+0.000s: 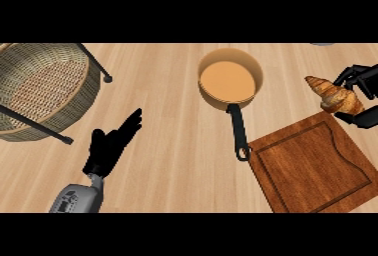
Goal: Pick the croissant from the cutting board and place it in the pot
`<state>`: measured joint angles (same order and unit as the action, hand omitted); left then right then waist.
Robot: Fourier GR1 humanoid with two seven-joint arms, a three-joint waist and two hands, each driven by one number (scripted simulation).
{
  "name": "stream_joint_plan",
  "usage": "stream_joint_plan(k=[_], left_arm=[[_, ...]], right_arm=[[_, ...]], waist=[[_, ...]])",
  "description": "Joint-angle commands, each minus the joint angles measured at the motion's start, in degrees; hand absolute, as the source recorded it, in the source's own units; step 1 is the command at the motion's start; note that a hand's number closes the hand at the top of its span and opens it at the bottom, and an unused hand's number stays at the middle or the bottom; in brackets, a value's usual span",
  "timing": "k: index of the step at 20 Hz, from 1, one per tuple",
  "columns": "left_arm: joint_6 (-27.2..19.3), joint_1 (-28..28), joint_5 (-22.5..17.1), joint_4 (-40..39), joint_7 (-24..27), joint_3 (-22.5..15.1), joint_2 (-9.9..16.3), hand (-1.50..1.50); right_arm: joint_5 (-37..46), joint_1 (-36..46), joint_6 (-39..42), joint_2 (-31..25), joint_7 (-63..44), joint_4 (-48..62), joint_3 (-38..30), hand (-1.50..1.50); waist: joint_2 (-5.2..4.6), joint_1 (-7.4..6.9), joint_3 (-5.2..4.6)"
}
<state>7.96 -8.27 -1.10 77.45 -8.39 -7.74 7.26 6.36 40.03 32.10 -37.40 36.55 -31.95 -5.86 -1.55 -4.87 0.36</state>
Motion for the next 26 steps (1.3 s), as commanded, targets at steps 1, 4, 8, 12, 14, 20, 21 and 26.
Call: stream_joint_plan(k=[1, 4, 8, 12, 14, 20, 21, 26], left_arm=[[0.8, -0.8, -0.5, -0.4, 0.2, 1.6, 1.5, 0.0], [0.8, 0.7, 0.6, -3.5, 4.3, 1.3, 1.3, 0.0], [-0.3, 0.3, 0.8, -2.9, 1.8, 0.8, -0.1, 0.0], [-0.5, 2.7, 0.6, 0.2, 1.6, 1.0, 0.2, 0.0], [-2.6, 2.6, 1.7, 2.1, -1.6, -0.6, -1.7, 0.0], [0.4, 2.1, -0.1, -0.5, 1.1, 1.9, 0.1, 0.0], [-0.5, -1.2, 1.0, -3.1, 0.5, 2.3, 0.0, 0.0], [1.0, 2.0, 0.4, 0.9, 0.1, 2.1, 1.2, 0.0]], right_arm=[[4.0, 1.8, 1.0, 0.0, 12.2, 1.9, 2.5, 1.5], [3.4, 6.4, 1.1, -1.6, 12.7, 2.9, 2.2, 1.5], [6.8, 10.4, -5.5, -0.6, 14.3, 4.3, 4.4, 1.5], [7.5, 16.3, -2.2, -3.4, 11.8, 5.6, 5.1, 1.5], [9.3, 19.5, -4.2, -2.5, 10.3, 7.2, 6.2, 1.5], [11.7, 29.1, -4.0, 2.2, 1.0, 7.3, 8.6, 1.5], [13.8, 30.0, -6.9, 3.3, 1.9, 6.4, 10.2, 1.5], [18.1, 33.4, -10.5, 10.1, -3.3, 7.7, 13.4, 1.5]], waist=[[0.08, 0.94, -0.05], [0.12, 1.32, -0.17], [0.3, 1.48, -0.2], [0.93, 2.38, -0.29], [0.83, 2.06, -0.27], [1.01, 2.99, -0.39], [0.83, 3.03, -0.39], [1.0, 2.75, -0.39]])
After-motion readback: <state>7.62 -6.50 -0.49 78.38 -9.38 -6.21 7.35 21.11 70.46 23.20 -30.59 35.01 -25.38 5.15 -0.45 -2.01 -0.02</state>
